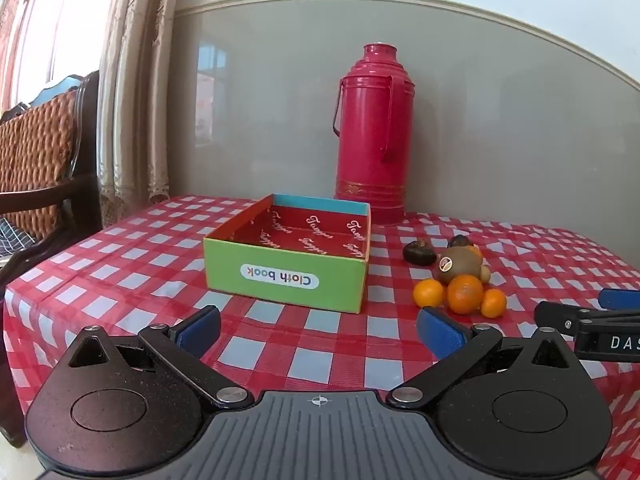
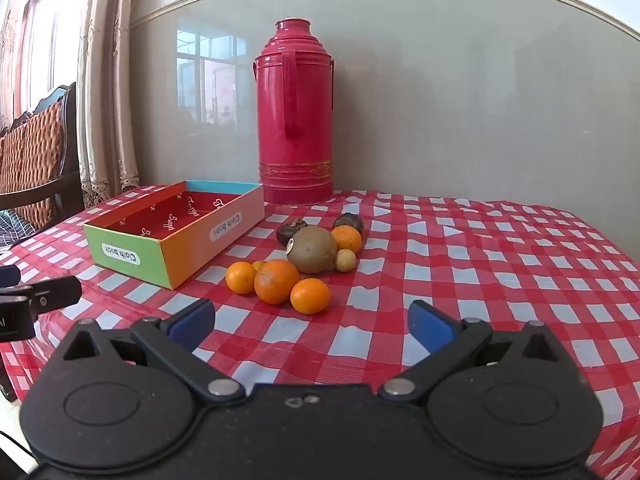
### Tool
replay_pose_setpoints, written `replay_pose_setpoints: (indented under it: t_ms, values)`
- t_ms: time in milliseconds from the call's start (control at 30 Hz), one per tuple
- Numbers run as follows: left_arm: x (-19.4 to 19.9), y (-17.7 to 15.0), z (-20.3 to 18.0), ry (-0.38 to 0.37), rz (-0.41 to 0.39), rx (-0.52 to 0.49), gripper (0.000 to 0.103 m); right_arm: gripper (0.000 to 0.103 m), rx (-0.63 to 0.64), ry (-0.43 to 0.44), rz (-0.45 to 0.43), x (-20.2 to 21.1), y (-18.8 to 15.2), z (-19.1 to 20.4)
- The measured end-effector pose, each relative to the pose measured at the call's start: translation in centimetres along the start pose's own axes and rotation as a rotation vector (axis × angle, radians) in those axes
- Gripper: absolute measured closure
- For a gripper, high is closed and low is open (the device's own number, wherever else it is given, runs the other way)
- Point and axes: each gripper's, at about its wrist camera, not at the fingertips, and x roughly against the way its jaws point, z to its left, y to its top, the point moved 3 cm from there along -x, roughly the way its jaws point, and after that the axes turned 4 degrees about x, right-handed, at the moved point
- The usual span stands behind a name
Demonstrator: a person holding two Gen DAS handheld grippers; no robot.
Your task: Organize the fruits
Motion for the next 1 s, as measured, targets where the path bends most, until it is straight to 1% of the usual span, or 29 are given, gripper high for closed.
replay_pose_setpoints:
  t_ms: [67, 100, 233, 300, 433, 633, 1000]
  values:
    - [0.0, 0.0, 0.1, 0.0, -0.003, -0.004, 0.0, 0.006, -0.002, 0.001, 0.009, -0.1, 0.0, 0.1]
    - [-0.1, -0.1, -0.3, 0.023, 0.004, -0.04, 0.0, 0.006, -0.001, 0.001, 0.007, -0.1, 0.0, 0.1]
    - [0.1, -0.1, -0.9, 0.028, 0.005, -0.038, 0.0, 0.006, -0.001, 0.001, 0.005, -0.1, 0.0, 0.1]
    - [-0.1, 0.0, -0.3, 0.017, 0.009, -0.012, 0.0, 0.006, -0.002, -0.001, 0.004, -0.1, 0.0, 0.0]
    - [-0.4, 0.0, -0.2, 0.019, 0.006, -0.009, 0.0, 0.006, 0.004, 0.0, 0.01, -0.2, 0.0, 0.1]
    - [-0.1, -0.2, 0.0, 0.013, -0.005, -0.018, 0.0, 0.006, 0.002, -0.001, 0.007, -0.1, 0.0, 0.0]
    - [-0.2, -0.1, -0.1, 0.012, -0.001, -0.023, 0.0, 0.006, 0.002, 0.0, 0.007, -0.1, -0.1, 0.1]
